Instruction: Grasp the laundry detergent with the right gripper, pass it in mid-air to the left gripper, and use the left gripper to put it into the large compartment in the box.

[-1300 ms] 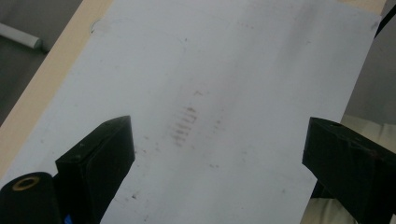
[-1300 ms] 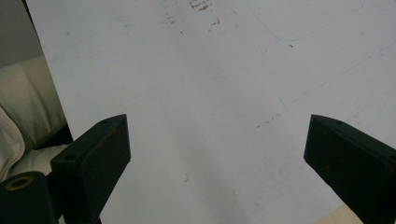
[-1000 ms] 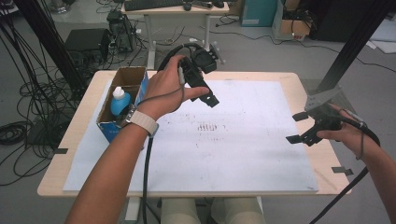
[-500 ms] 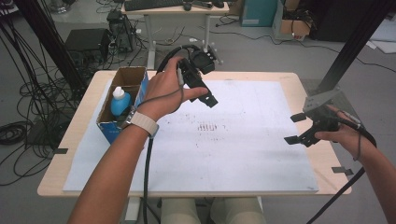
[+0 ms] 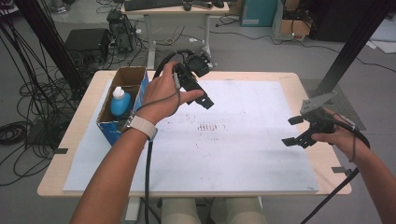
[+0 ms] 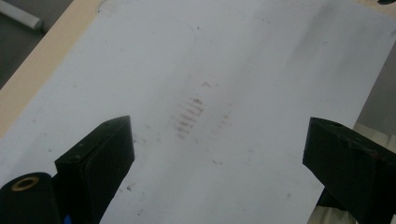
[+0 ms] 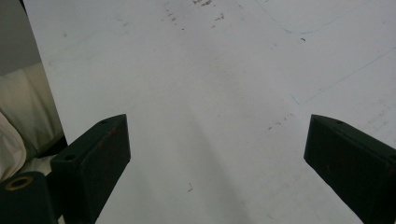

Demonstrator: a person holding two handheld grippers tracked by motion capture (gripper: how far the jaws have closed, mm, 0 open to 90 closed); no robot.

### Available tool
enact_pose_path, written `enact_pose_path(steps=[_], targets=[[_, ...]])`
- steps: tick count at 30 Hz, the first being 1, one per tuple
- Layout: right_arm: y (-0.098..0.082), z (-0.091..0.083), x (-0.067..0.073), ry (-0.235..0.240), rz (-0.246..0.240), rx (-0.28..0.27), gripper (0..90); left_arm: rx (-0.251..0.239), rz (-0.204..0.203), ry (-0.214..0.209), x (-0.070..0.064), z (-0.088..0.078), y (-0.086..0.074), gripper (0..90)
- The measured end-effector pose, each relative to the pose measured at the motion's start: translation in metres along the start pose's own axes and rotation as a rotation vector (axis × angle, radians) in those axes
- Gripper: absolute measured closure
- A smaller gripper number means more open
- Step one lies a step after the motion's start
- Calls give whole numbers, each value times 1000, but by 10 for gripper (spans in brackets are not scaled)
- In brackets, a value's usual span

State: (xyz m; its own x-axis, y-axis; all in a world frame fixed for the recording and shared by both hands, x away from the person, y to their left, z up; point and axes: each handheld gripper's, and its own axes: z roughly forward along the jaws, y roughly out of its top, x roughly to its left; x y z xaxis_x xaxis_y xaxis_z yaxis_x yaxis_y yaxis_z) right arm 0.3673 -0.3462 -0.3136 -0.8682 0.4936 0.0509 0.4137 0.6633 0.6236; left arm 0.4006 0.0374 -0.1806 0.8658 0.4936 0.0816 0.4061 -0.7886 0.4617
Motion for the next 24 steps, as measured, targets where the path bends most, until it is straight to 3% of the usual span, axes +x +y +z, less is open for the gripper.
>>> enact_pose_path(steps=[21,24], targets=[[4,-5,0,-6,-8,-2,72,-19,5,4,0,-2,1,94],[4,-7,-1,-11,-13,18,72,-23,1,3,-1,-2,1,94]])
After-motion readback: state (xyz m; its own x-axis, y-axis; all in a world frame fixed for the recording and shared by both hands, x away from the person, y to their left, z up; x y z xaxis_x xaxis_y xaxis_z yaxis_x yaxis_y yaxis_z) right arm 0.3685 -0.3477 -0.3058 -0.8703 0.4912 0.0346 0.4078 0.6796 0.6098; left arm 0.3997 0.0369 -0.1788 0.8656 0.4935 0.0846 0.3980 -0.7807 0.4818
